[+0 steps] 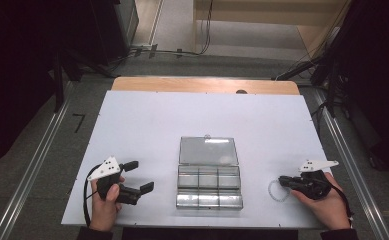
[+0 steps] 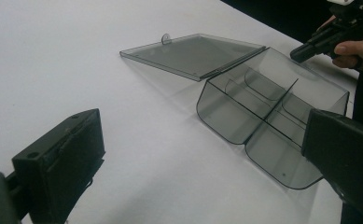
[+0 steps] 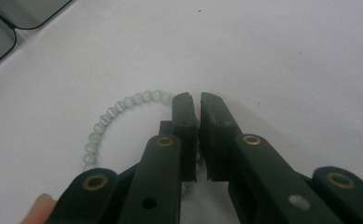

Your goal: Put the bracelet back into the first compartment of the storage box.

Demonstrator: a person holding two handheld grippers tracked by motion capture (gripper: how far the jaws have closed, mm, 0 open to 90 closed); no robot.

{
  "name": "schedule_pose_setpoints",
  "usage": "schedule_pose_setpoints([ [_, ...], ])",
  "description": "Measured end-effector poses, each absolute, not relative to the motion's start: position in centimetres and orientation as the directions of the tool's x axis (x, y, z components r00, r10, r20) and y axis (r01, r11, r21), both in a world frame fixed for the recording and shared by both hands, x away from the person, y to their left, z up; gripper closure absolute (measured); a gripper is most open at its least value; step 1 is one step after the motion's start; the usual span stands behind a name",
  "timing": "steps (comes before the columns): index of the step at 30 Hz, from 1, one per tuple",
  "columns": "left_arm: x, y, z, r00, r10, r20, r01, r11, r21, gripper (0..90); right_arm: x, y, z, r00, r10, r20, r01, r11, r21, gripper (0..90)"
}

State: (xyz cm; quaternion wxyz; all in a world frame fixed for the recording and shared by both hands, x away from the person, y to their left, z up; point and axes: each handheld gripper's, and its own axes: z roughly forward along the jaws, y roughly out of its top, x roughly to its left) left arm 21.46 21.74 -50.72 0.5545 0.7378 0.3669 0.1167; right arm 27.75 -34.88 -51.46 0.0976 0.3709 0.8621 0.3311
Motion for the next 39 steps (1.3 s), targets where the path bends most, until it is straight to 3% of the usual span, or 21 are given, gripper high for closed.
schedule_pose_setpoints([
  [5, 21.5, 21.6, -50.6, 0.704, 0.671, -0.232, 0.410, -0.117, 0.905, 0.0, 27.5, -34.6, -51.4, -0.704, 0.708, 0.046, 0.565, 0.520, 0.641, 83.6],
  [11, 21.5, 21.5, -50.6, 0.706, 0.669, -0.232, 0.410, -0.120, 0.904, 0.0, 28.0, -35.5, -51.7, -0.671, 0.722, 0.170, 0.621, 0.422, 0.660, 85.4],
  [22, 21.4, 22.0, -50.6, 0.704, 0.672, -0.229, 0.404, -0.114, 0.907, 0.0, 27.8, -35.5, -50.0, -0.672, 0.707, 0.221, 0.600, 0.345, 0.721, 85.6],
  [39, 21.3, 21.8, -50.5, 0.719, 0.659, -0.221, 0.391, -0.120, 0.912, 0.0, 26.7, -34.8, -47.0, -0.682, 0.710, 0.176, 0.524, 0.307, 0.795, 85.7],
])
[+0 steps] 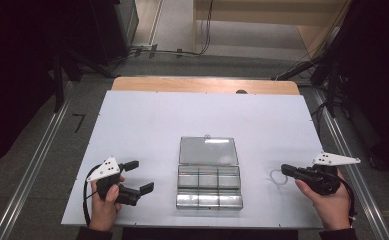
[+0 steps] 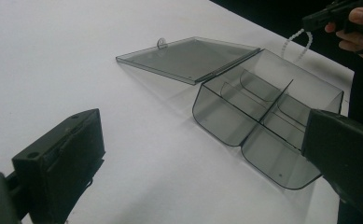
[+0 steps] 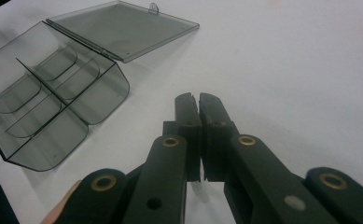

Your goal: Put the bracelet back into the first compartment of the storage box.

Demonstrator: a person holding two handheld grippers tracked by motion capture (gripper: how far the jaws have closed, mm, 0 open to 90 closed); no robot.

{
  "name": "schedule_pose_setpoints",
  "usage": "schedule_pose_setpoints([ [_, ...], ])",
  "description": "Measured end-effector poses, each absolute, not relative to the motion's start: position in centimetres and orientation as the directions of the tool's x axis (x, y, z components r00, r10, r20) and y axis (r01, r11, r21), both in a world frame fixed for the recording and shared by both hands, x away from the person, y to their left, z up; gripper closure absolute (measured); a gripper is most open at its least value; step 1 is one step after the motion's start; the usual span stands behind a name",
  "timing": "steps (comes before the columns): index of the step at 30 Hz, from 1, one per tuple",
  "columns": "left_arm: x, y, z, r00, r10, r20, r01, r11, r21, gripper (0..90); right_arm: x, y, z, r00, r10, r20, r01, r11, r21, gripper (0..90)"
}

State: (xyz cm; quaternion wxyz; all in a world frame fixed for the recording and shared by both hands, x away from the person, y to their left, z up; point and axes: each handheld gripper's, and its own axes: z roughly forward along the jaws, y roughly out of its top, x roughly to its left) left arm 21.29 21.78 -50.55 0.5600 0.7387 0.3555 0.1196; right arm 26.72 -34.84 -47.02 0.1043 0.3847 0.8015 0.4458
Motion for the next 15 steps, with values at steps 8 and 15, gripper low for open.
schedule_pose_setpoints([
  [8, 21.3, 21.8, -50.6, 0.719, 0.658, -0.224, 0.392, -0.118, 0.912, 0.0, 26.5, -34.6, -46.3, -0.679, 0.716, 0.162, 0.500, 0.289, 0.817, 85.7],
  [15, 21.3, 21.7, -50.6, 0.719, 0.658, -0.223, 0.392, -0.119, 0.912, 0.0, 26.4, -34.1, -45.7, -0.689, 0.706, 0.166, 0.488, 0.282, 0.826, 85.7],
])
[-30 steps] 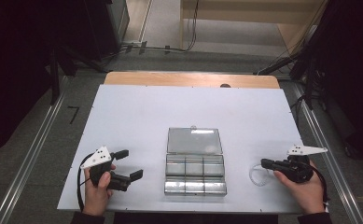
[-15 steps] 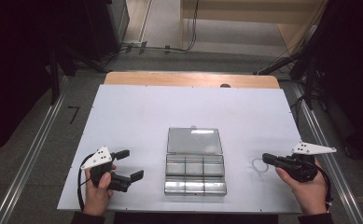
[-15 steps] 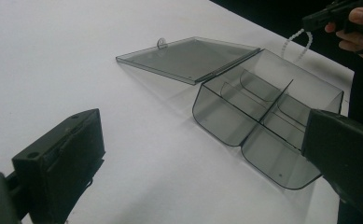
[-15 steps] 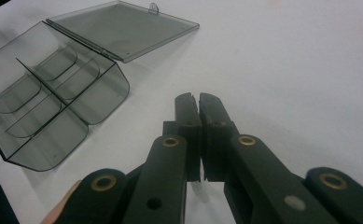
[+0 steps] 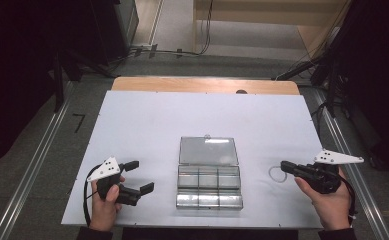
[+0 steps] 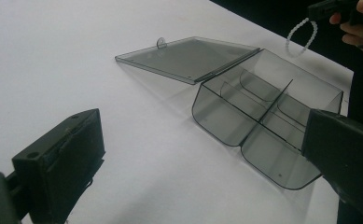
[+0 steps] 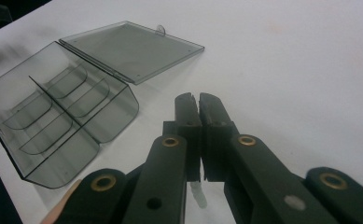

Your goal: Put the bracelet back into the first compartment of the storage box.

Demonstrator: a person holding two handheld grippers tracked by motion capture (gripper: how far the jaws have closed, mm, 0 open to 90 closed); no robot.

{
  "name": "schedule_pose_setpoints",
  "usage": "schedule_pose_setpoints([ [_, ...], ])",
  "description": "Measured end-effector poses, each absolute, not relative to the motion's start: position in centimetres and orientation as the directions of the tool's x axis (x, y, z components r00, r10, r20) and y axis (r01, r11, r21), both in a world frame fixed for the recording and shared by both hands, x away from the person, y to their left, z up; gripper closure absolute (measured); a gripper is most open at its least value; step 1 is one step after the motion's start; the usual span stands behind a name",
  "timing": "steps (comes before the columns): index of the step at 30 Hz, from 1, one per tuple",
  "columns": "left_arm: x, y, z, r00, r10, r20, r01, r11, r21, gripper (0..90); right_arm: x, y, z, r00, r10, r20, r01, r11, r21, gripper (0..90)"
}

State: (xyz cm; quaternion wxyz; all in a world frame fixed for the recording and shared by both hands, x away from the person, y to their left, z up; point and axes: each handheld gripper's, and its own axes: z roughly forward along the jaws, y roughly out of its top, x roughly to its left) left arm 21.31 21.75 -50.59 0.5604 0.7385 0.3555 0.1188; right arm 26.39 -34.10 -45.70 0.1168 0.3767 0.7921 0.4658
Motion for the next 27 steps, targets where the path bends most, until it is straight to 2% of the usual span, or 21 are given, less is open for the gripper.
schedule_pose_setpoints([
  [27, 21.3, 21.6, -50.7, 0.719, 0.658, -0.224, 0.395, -0.121, 0.911, 0.0, 26.1, -31.7, -44.2, -0.717, 0.680, 0.155, 0.455, 0.287, 0.843, 85.6],
])
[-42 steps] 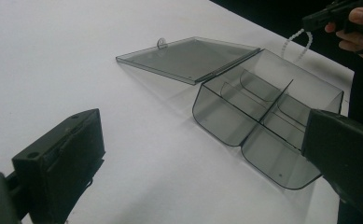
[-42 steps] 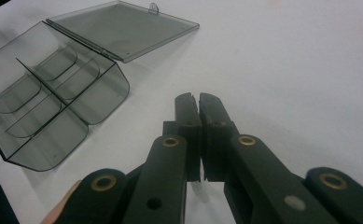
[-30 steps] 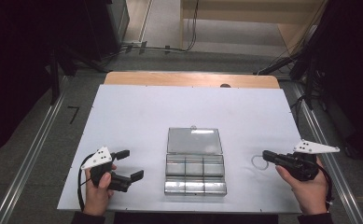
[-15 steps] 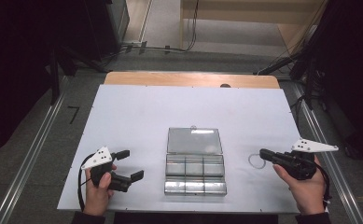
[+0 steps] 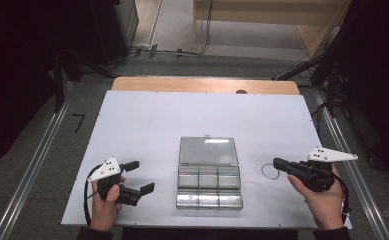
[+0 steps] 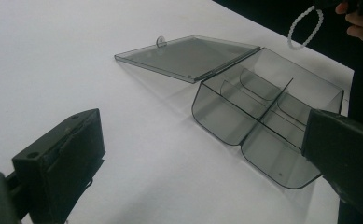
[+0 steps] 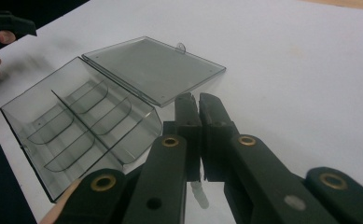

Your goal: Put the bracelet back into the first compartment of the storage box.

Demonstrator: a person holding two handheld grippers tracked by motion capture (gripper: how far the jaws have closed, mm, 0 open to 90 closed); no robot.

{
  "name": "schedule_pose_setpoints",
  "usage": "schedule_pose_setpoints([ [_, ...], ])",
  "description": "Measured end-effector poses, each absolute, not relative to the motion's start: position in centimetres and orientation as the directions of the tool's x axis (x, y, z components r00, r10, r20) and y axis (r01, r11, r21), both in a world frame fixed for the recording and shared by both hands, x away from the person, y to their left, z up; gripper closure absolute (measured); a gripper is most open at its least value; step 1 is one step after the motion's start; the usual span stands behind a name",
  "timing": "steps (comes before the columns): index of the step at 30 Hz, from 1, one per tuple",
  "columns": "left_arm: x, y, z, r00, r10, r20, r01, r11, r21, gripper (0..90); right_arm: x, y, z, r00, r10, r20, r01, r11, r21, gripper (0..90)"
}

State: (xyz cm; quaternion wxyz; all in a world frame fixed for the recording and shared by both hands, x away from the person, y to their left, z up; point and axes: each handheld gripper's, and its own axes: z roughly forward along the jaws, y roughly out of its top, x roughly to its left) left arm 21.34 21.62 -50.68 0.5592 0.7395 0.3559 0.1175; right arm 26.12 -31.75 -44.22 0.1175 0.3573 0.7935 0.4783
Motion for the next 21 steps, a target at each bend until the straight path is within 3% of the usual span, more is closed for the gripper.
schedule_pose_setpoints([
  [21, 21.3, 21.6, -50.6, 0.721, 0.656, -0.221, 0.393, -0.125, 0.911, 0.0, 25.9, -29.2, -43.7, -0.749, 0.646, 0.147, 0.431, 0.307, 0.848, 85.6],
])
